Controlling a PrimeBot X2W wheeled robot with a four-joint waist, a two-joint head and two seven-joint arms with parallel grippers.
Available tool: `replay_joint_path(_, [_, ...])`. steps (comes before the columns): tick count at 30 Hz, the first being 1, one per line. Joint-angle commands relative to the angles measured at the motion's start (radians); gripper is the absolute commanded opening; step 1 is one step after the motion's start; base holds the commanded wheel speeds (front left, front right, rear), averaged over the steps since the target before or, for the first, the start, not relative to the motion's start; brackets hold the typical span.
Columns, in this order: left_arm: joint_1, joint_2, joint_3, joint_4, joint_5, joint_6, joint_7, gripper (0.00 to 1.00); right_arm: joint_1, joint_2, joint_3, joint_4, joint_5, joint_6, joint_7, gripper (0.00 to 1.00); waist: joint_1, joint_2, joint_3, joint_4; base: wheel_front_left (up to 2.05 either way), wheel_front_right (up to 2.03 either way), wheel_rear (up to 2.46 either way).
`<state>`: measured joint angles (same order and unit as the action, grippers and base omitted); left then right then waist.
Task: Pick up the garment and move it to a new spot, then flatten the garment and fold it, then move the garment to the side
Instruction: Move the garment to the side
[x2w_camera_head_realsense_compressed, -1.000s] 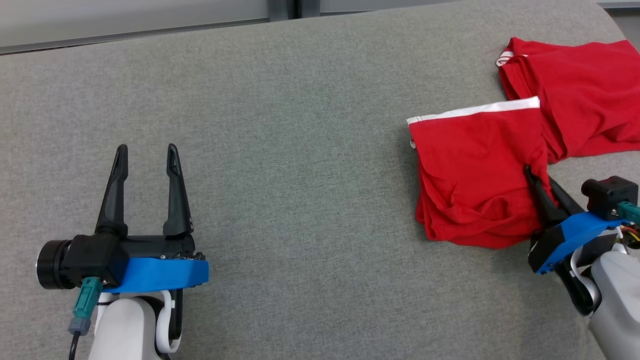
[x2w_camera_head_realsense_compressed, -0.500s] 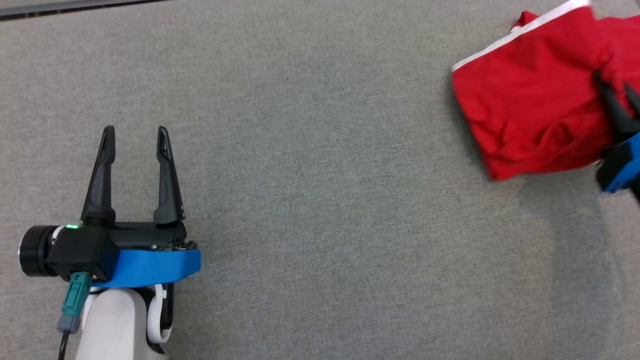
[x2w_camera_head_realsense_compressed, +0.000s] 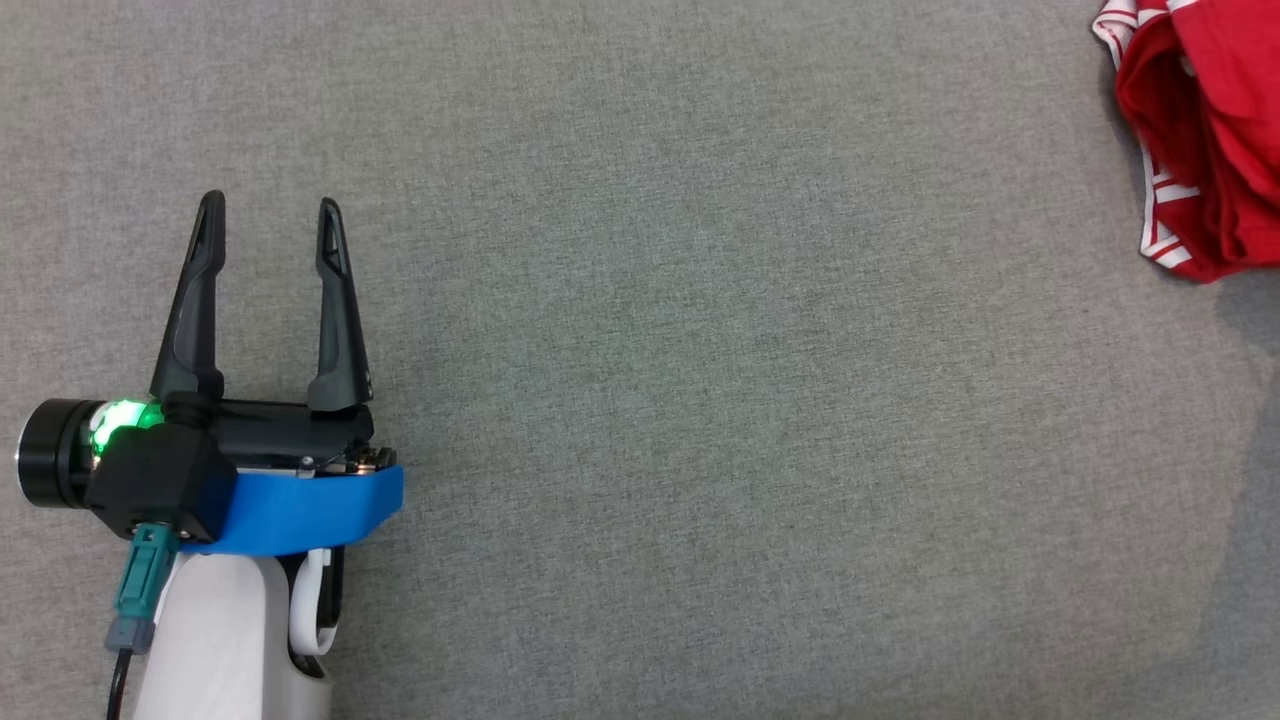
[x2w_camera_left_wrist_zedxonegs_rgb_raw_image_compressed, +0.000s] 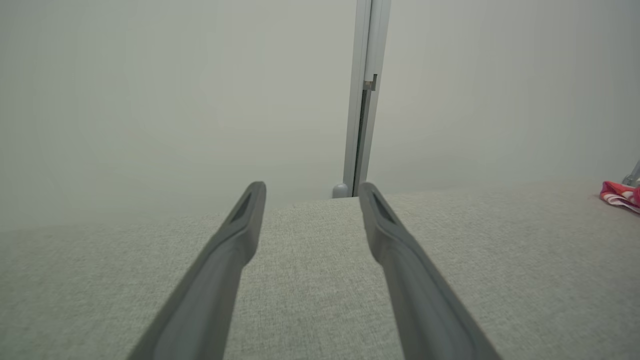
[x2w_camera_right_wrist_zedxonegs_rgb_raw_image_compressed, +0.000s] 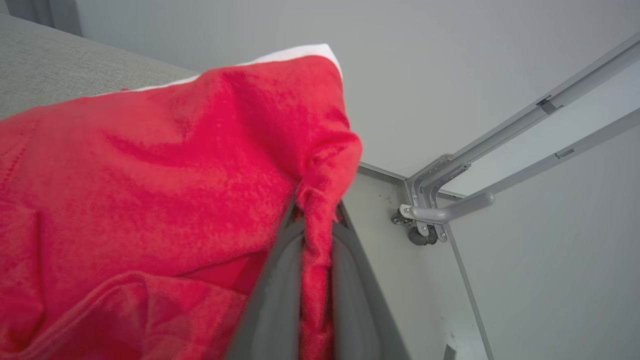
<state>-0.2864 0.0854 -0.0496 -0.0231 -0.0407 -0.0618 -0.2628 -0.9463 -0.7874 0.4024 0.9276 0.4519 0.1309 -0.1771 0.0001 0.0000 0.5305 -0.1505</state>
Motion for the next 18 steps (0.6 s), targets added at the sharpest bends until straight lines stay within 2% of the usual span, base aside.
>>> replay_joint_path(1, [-0.014, 0.004, -0.004, -0.006, 0.007, 0.0, -0.002, 1.0, -0.023, -0.005, -0.002, 0.025, 0.004, 0.0, -0.002, 0.0, -0.0001, 0.0, 0.004, 0.002, 0.0, 0.0, 0.0])
replay_joint_path(5, [-0.017, 0.009, -0.004, -0.01, 0.008, 0.004, -0.002, 1.0, -0.064, 0.007, -0.003, 0.1, -0.017, 0.0, -0.002, 0.02, -0.0001, 0.0, 0.014, 0.003, 0.0, 0.0, 0.0])
replay_joint_path(6, [-0.018, 0.01, -0.004, -0.01, 0.008, 0.006, -0.002, 1.0, -0.074, 0.013, -0.004, 0.116, -0.022, 0.0, -0.009, 0.69, -0.0001, 0.0, 0.015, 0.003, 0.0, 0.0, 0.0])
replay_joint_path(7, [-0.019, 0.012, -0.004, -0.01, 0.008, 0.006, -0.002, 1.0, -0.085, 0.02, -0.007, 0.133, -0.024, 0.0, -0.013, 1.0, -0.0001, 0.0, 0.017, 0.002, 0.0, 0.0, 0.0])
replay_joint_path(13, [-0.018, 0.016, 0.0, 0.0, 0.0, 0.01, -0.002, 1.0, -0.129, 0.042, -0.022, 0.208, -0.068, 0.0, -0.048, 1.0, -0.0001, 0.0, 0.0, -0.005, 0.0, 0.0, 0.0])
replay_joint_path(18, [0.014, 0.011, 0.007, 0.016, -0.015, 0.017, -0.002, 1.0, -0.136, 0.083, -0.053, 0.254, -0.118, 0.0, -0.079, 1.0, -0.0001, 0.0, -0.057, -0.007, 0.0, 0.0, 0.0])
